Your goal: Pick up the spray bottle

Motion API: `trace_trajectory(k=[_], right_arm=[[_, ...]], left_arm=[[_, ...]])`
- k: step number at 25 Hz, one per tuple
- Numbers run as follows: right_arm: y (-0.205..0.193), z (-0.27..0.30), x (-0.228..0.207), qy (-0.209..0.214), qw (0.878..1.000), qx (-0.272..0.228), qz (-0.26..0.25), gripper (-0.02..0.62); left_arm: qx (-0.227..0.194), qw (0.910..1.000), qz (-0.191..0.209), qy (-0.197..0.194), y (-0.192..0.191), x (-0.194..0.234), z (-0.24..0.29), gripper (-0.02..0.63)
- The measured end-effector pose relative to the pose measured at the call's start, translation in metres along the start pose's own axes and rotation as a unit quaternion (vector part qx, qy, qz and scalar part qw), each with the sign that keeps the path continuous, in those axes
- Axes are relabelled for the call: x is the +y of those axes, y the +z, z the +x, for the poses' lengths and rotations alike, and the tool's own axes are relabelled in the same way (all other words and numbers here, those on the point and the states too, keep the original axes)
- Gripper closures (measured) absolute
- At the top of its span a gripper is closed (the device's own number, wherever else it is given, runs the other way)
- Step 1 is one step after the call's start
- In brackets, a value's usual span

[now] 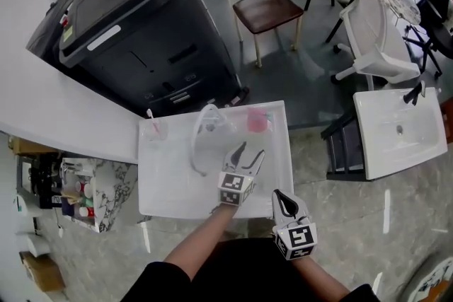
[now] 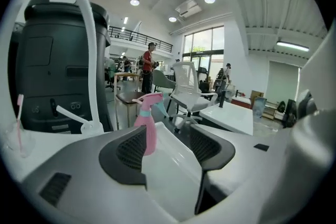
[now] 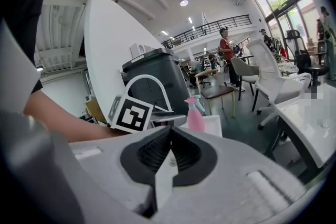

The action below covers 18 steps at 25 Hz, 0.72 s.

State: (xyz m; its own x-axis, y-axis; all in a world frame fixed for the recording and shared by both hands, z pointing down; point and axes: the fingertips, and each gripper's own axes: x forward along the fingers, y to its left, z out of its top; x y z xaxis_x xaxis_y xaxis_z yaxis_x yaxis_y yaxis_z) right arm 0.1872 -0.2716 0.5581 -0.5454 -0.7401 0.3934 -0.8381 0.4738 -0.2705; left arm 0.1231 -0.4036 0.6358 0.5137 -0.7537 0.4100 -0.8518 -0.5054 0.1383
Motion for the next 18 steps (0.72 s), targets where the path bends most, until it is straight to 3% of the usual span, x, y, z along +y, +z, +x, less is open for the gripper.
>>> trace_trajectory(k=[4,12,18], right_arm=[[-0.009,0.006,-0.010,0.005,1.000,0.023,0.009,0.596],[-0.020,0.023,-0.028,0.002,0.999,0.042,0.019,0.596],[-0.030,0.029,-0.040,0.001,0.998,0.057,0.028,0.595]], left_arm=[[0.023,0.9979,-0.054,0.030,-0.014,0.019,0.032,0.323],[0.047,0.9960,-0.061,0.046,-0.030,0.052,0.094,0.271],[0.062,0.9949,-0.071,0.037,-0.045,0.058,0.125,0.238]])
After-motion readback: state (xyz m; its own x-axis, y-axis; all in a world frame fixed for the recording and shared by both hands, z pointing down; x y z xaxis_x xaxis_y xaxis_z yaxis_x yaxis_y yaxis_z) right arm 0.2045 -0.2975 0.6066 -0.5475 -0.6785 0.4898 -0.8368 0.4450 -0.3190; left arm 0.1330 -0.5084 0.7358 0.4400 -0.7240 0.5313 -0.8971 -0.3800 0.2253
